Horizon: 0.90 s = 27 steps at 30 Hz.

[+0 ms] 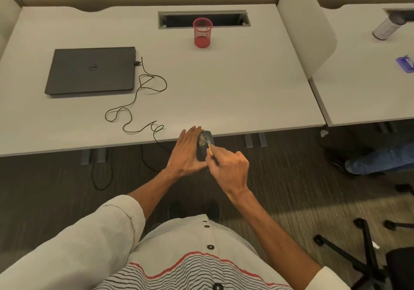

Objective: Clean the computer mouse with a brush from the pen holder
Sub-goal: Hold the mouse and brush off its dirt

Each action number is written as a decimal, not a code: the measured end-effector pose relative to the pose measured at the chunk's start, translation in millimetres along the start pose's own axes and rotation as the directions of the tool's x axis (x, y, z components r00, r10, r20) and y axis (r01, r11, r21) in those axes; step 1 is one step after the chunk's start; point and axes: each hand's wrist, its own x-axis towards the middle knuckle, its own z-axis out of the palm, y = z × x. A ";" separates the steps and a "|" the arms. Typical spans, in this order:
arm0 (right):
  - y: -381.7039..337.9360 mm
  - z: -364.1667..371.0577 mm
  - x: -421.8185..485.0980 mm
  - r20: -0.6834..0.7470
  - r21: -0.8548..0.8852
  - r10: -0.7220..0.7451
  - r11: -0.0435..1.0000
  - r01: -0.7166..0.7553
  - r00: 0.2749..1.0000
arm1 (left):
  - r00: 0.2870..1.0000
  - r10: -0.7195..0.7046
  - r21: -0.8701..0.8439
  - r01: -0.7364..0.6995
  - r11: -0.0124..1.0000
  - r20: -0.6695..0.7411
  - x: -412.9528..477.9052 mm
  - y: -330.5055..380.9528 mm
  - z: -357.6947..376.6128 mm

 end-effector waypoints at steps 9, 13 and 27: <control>-13.2 13.0 -11.8 0.054 0.039 -0.069 0.997 0.067 0.996 | 0.998 0.026 -0.021 -0.024 0.999 0.055 -5.3 -1.6 4.6; -10.8 9.7 -7.3 0.018 0.086 -0.052 0.995 0.050 0.998 | 0.998 0.034 -0.002 -0.034 0.999 0.046 -0.6 3.9 0.3; -4.9 9.0 -5.6 0.018 0.048 0.004 0.999 -0.004 1.000 | 0.999 0.034 -0.119 -0.034 0.992 -0.007 -6.1 7.2 -1.3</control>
